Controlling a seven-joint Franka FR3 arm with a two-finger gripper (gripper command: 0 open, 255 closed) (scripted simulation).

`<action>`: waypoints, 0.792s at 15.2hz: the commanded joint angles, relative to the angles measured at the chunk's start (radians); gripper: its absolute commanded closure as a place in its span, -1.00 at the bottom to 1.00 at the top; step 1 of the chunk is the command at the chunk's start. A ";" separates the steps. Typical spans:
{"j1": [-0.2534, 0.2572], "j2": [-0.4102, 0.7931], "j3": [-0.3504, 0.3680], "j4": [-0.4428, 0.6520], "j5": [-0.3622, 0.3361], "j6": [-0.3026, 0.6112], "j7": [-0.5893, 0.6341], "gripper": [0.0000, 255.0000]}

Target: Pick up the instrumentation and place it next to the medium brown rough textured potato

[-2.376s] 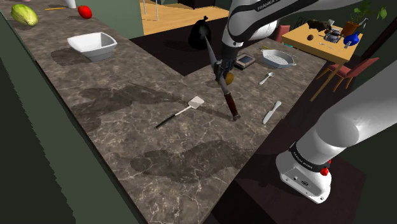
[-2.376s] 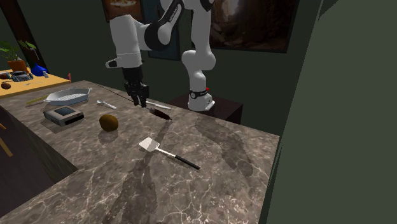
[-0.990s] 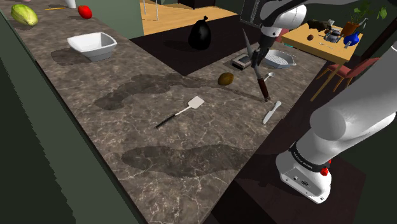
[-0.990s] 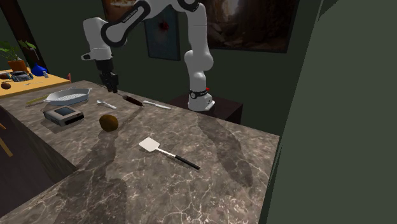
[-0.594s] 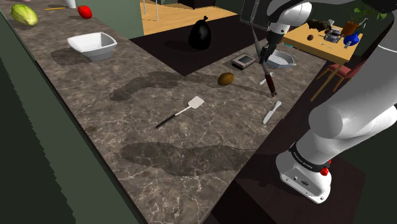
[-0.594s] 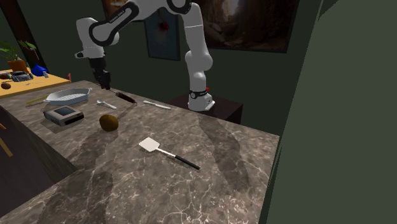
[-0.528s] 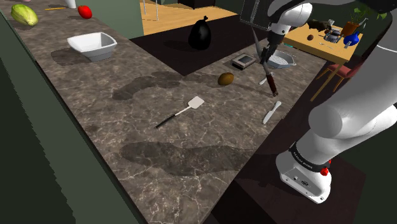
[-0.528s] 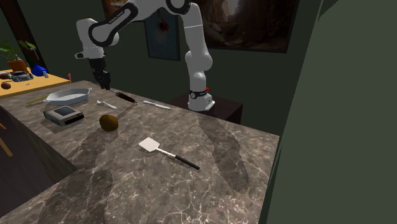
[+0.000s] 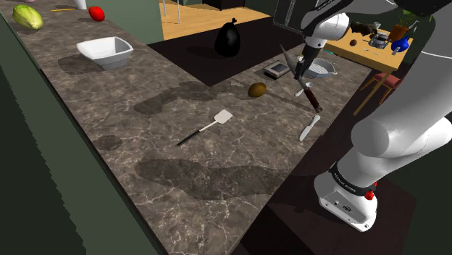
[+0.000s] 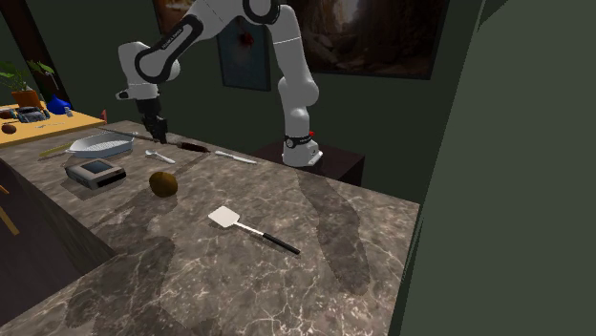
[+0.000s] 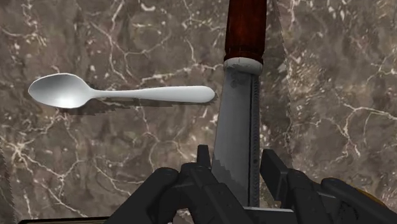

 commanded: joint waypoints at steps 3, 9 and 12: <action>-0.001 0.031 0.004 -0.016 0.011 0.045 -0.008 1.00; -0.006 0.084 0.011 -0.032 0.032 0.113 -0.025 1.00; -0.008 0.113 0.016 -0.037 0.042 0.146 -0.034 1.00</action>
